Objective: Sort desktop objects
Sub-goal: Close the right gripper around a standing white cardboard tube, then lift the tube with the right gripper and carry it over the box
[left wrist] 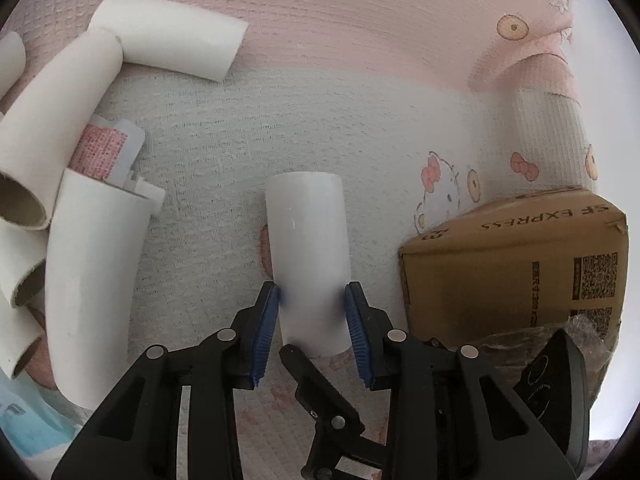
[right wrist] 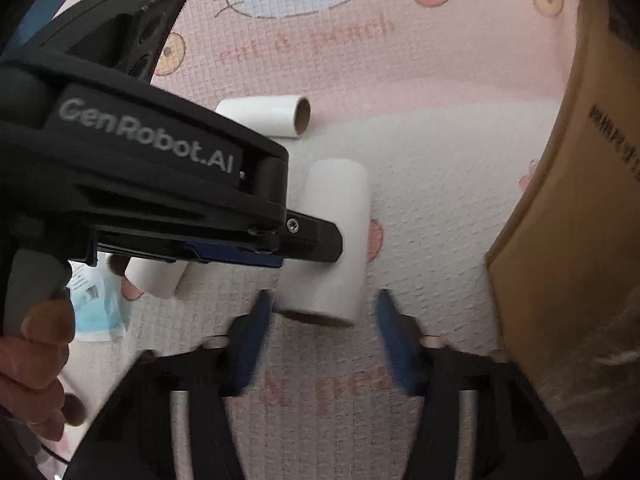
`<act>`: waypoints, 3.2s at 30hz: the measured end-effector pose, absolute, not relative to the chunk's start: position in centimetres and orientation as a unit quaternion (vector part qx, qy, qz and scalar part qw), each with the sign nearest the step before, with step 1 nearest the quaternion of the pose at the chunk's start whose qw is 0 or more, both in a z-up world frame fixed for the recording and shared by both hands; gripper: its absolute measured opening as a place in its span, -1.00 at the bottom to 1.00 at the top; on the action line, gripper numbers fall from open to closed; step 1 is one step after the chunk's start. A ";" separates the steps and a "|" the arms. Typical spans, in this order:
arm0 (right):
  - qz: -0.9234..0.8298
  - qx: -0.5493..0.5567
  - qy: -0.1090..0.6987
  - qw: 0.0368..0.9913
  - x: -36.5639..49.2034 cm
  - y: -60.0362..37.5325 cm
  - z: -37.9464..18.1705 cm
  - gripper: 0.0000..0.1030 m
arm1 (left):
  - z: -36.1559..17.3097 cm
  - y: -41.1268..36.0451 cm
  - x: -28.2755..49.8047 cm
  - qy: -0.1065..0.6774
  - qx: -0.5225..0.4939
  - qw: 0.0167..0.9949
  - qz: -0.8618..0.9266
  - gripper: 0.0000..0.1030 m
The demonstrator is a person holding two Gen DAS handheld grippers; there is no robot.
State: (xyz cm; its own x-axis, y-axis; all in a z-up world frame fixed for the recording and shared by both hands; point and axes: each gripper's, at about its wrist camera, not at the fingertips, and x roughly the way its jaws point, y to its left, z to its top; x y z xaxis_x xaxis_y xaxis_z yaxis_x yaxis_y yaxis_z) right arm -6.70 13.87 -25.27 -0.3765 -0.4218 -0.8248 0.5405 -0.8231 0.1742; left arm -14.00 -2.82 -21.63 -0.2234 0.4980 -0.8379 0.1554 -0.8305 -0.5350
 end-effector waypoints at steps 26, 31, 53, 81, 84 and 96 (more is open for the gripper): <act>-0.774 0.514 0.171 0.329 3.2 17.9 -24.5 -0.17 | -22.6 -3.0 -4.8 -0.345 -0.607 0.143 0.702 -0.27; -0.761 0.533 0.139 0.343 3.7 18.7 -24.5 -0.11 | -22.9 -3.7 -4.5 -0.362 -0.603 0.134 0.698 -0.27; -0.719 0.599 0.097 0.339 -2.9 14.7 -26.2 -0.14 | -23.8 -4.1 -7.1 -0.368 -0.610 0.153 0.685 -0.23; -0.833 0.415 0.078 0.358 -2.5 14.0 -10.6 -0.16 | -5.7 -4.2 -10.5 -0.295 -0.476 0.230 0.796 -0.02; -0.837 0.408 0.078 0.356 -3.1 14.9 -10.1 -0.16 | -5.2 -3.7 -10.8 -0.294 -0.477 0.243 0.792 -0.02; -0.851 0.406 0.069 0.326 -6.2 18.0 -6.0 -0.16 | 0.2 0.3 -13.8 -0.242 -0.451 0.283 0.811 -0.13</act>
